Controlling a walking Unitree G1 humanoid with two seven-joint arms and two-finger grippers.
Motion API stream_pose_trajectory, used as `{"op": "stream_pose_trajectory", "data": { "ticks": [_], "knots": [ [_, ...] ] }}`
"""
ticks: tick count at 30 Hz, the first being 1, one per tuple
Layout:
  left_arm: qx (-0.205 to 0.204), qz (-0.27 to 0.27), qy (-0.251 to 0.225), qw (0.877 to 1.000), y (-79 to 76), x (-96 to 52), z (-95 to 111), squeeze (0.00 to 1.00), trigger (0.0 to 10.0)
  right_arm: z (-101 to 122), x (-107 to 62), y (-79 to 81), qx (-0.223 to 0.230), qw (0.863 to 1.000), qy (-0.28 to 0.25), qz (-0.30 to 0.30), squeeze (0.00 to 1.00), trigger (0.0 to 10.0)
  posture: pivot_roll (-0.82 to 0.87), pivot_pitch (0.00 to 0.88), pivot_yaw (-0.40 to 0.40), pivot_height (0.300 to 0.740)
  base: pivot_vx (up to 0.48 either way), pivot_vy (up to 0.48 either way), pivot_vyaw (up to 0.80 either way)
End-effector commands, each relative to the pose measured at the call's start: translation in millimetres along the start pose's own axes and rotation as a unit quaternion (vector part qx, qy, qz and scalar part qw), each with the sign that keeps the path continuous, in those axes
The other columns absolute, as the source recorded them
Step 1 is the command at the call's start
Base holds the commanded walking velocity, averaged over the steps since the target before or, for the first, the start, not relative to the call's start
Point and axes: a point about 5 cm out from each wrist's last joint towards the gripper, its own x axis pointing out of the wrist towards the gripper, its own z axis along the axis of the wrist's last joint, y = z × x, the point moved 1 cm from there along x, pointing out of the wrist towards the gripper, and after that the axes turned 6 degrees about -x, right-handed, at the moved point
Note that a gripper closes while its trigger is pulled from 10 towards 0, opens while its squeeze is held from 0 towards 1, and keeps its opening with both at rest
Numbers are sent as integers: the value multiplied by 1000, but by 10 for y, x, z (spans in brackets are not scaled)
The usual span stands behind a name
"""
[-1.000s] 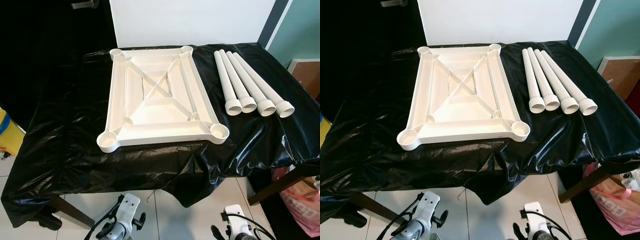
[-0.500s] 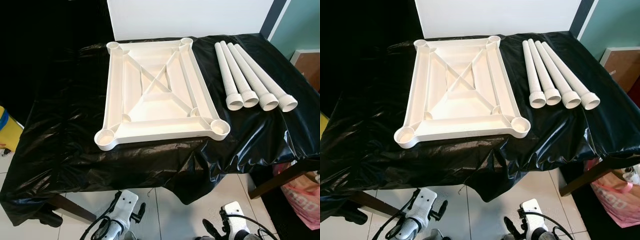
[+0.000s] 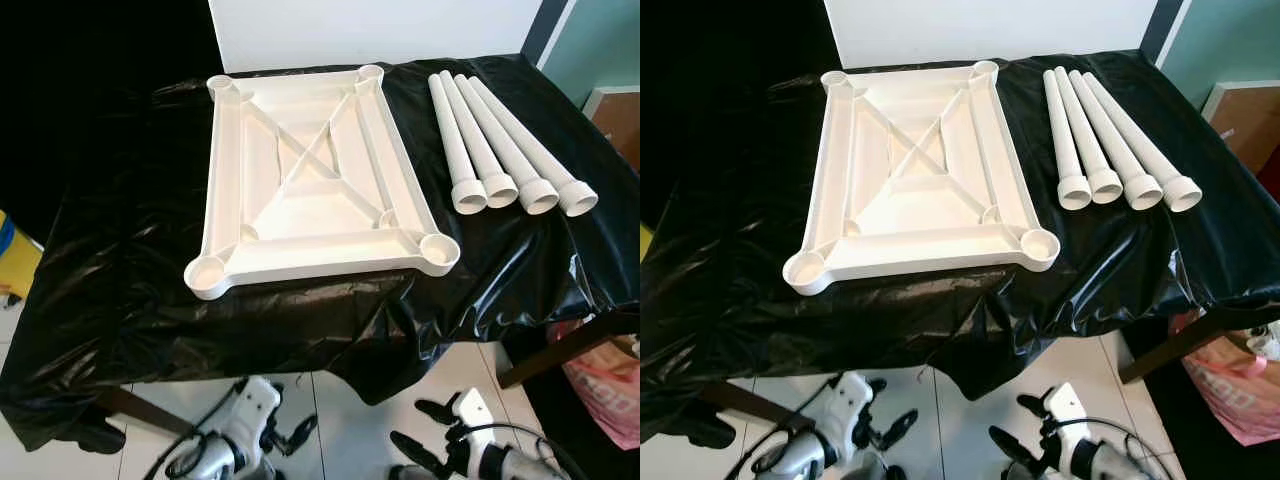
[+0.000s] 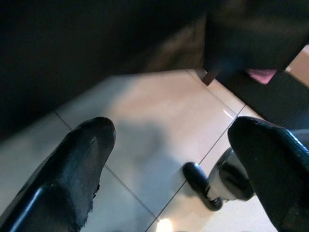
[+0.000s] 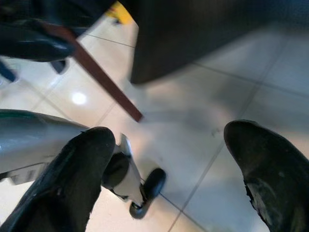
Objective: Building children table
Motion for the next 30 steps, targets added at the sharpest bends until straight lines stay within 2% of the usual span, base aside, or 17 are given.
{"op": "stream_pose_trajectory", "data": {
  "ticks": [1,2,6,9,10,11,15,17,18,20,21,24,25,27,28,29,30],
  "knots": [
    [-7,-171,19,985,-244,-52,51,0,10000,54,-53,78,5,998,-7,59,0,10000,-69,151,13,740,0,0,0],
    [-7,-171,19,985,-244,-52,51,0,10000,54,-53,78,5,998,-7,59,0,10000,-69,151,13,740,0,0,0],
    [-8,-233,26,972,-344,-155,196,0,10000,211,-136,96,-10,994,-17,111,0,10000,-71,151,15,740,0,0,0],
    [-3,-251,30,968,-378,-201,231,0,10000,275,-170,101,-16,992,-19,127,0,10000,-71,151,15,740,0,0,0],
    [-6,-280,38,959,-429,-307,329,0,10000,424,-238,97,-25,987,-27,154,0,10000,-70,150,14,740,0,0,0],
    [-11,-292,41,956,-449,-353,378,0,10000,487,-261,88,-27,986,-32,161,0,10000,-68,149,14,740,0,0,0],
    [-27,-312,47,949,-484,-457,505,0,10000,639,-301,40,-22,985,-47,165,0,10000,-68,149,14,740,0,0,0],
    [-37,-313,37,948,-492,-502,616,0,10000,776,-302,-31,-20,986,-69,148,0,10000,-66,146,17,740,0,0,0],
    [-37,-313,37,948,-492,-502,616,0,10000,776,-302,-31,-20,986,-69,148,0,10000,-66,146,17,740,0,0,0],
    [-49,-293,-2,955,-455,-481,770,0,10000,926,-262,-117,-22,988,-106,112,0,10000,-63,142,17,740,0,0,0],
    [-49,-293,-2,955,-455,-481,770,0,10000,926,-262,-117,-22,988,-106,112,0,10000,-63,142,17,740,0,0,0],
    [-59,-247,-60,965,-364,-417,981,0,10000,1126,-151,-268,-22,986,-162,33,0,10000,-61,137,17,740,0,0,0],
    [-59,-247,-60,965,-364,-417,981,0,10000,1126,-151,-268,-22,986,-162,33,0,10000,-61,137,17,740,0,0,0],
    [-70,-196,-103,973,-277,-343,1124,0,10000,1280,-65,-368,-15,978,-204,-30,0,10000,-63,125,17,740,0,0,0],
    [-70,-196,-103,973,-277,-343,1124,0,10000,1280,-65,-368,-15,978,-204,-30,0,10000,-63,125,17,740,0,0,0],
    [-81,-150,-139,975,-205,-278,1225,0,10000,1388,2,-426,-8,969,-234,-77,0,10000,-66,114,17,740,0,0,0],
    [-81,-150,-139,975,-205,-278,1225,0,10000,1388,2,-426,-8,969,-234,-77,0,10000,-66,114,17,740,0,0,0]
  ]
}}
